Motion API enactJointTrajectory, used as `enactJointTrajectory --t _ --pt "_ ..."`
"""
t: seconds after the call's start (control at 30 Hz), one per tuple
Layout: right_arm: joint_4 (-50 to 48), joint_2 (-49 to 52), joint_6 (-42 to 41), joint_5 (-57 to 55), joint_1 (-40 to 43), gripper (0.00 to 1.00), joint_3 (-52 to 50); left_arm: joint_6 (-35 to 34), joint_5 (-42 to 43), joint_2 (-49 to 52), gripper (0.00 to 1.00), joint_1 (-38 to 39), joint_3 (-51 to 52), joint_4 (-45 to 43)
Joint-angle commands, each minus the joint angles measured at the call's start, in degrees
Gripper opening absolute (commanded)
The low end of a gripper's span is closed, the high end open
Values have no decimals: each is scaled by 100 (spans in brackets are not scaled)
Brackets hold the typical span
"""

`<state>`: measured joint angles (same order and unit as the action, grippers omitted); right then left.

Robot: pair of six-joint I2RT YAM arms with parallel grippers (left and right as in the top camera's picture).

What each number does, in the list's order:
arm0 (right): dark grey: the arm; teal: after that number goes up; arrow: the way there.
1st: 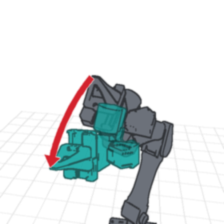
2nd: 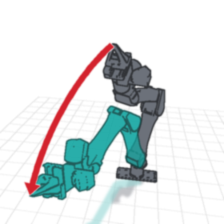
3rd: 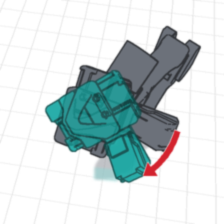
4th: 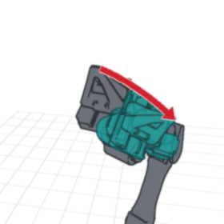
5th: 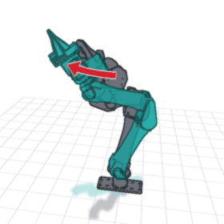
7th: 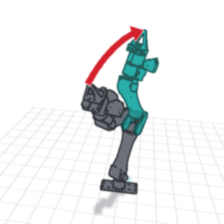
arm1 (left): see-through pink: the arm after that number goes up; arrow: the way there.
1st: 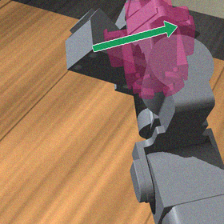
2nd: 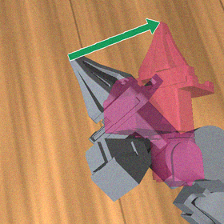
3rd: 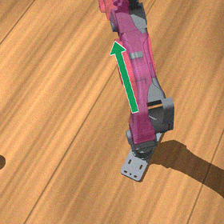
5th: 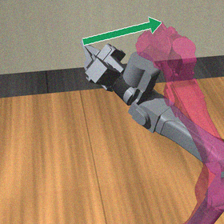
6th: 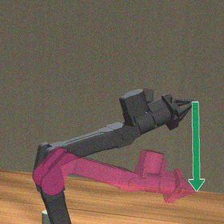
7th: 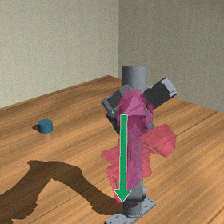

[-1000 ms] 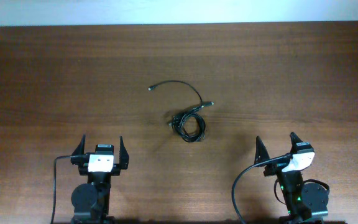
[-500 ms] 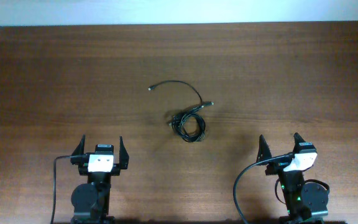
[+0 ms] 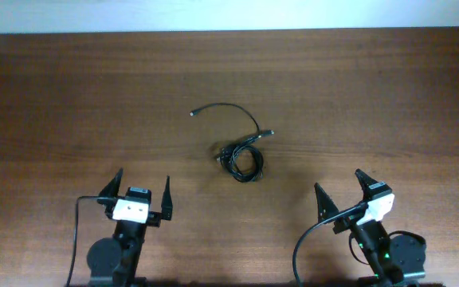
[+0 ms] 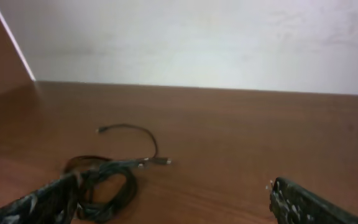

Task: Untangle cables

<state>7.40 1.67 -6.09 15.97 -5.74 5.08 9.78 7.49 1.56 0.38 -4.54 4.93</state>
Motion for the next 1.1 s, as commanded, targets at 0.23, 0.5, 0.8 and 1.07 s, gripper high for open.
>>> enactJointTrajectory --t 0.23,0.5,0.8,1.07 --pt "1681 2111 105 153 -20 99 2997 -111 761 2022 99 -17 -2496 1084" --pt "4227 4553 293 140 -20 99 5984 -90 861 4896 99 -17 -5670 3480" --pt "6684 7005 627 232 -20 99 9042 13 1189 7965 99 -13 -8352 5914" --pt "7106 7759 632 673 -20 99 9062 -560 1899 8824 68 295 -8352 5849"
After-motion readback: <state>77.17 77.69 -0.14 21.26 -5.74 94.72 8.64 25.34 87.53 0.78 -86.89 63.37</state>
